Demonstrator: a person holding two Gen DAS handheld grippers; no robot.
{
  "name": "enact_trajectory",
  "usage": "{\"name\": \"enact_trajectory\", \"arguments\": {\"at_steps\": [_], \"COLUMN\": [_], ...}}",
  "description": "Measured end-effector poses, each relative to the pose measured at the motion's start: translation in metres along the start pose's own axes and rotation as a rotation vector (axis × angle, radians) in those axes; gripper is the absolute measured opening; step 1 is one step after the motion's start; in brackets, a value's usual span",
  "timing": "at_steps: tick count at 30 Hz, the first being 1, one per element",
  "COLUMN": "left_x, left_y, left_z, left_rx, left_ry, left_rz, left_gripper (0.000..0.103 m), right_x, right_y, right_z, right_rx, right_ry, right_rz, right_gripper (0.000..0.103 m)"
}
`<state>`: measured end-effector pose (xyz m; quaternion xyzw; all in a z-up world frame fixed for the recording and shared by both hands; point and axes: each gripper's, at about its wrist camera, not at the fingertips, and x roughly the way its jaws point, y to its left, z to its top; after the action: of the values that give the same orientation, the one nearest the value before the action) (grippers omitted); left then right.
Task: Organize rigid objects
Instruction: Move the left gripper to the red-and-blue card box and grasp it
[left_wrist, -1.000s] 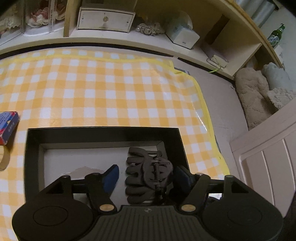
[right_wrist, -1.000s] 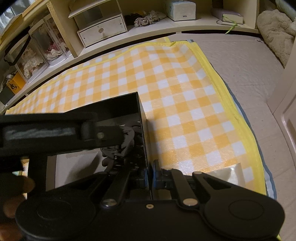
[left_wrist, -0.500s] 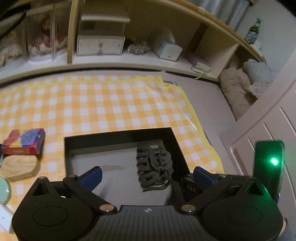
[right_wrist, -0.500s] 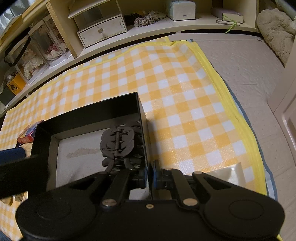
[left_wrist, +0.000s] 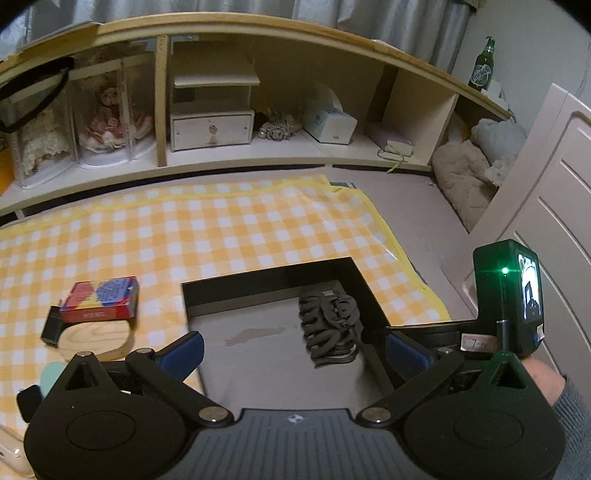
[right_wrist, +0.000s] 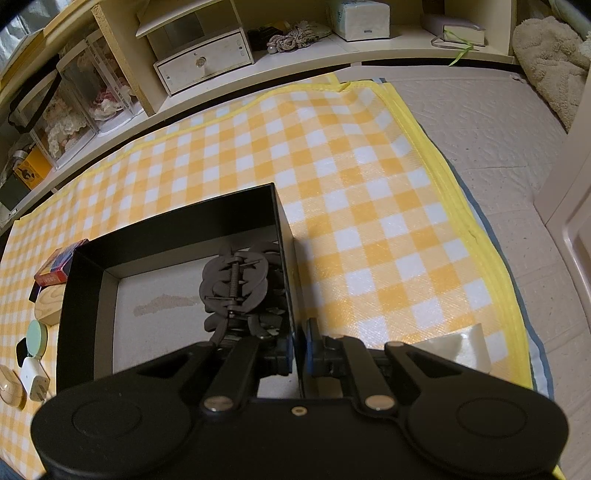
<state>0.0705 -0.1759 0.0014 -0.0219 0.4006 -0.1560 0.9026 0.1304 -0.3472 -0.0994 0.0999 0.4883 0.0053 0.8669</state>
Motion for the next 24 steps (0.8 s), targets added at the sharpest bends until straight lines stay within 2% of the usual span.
{"name": "enact_trajectory", "arguments": {"at_steps": [3,8,14,20,22,24], "left_x": [-0.008,-0.02,-0.017,0.01,0.022,0.037], "left_y": [0.012,0.044,0.092,0.137,0.148,0.159], "left_z": [-0.001,0.004,0.019,0.042,0.047,0.051], "left_rx": [-0.003,-0.032,-0.085,-0.126,-0.129,-0.134], "left_ry": [-0.014,-0.042,-0.096,-0.078,-0.057,-0.019], "left_rz": [0.005,0.073,0.202,0.273,0.32,0.328], "left_gripper": [0.103,0.103,0.103,0.103,0.103,0.103], "right_x": [0.0,-0.001,-0.001,-0.001,-0.001,-0.001], "right_y": [0.0,0.0,0.0,-0.001,-0.001,-0.001], "right_z": [0.0,-0.001,-0.001,0.0,0.0,0.0], "right_rx": [0.0,-0.003,-0.004,-0.006,-0.005,-0.007], "right_ry": [0.0,0.003,0.007,0.01,0.011,0.011], "right_rz": [-0.001,-0.008,-0.01,-0.013,-0.013,-0.014], "right_gripper": [0.007,0.007,0.007,0.007,0.007,0.007]}}
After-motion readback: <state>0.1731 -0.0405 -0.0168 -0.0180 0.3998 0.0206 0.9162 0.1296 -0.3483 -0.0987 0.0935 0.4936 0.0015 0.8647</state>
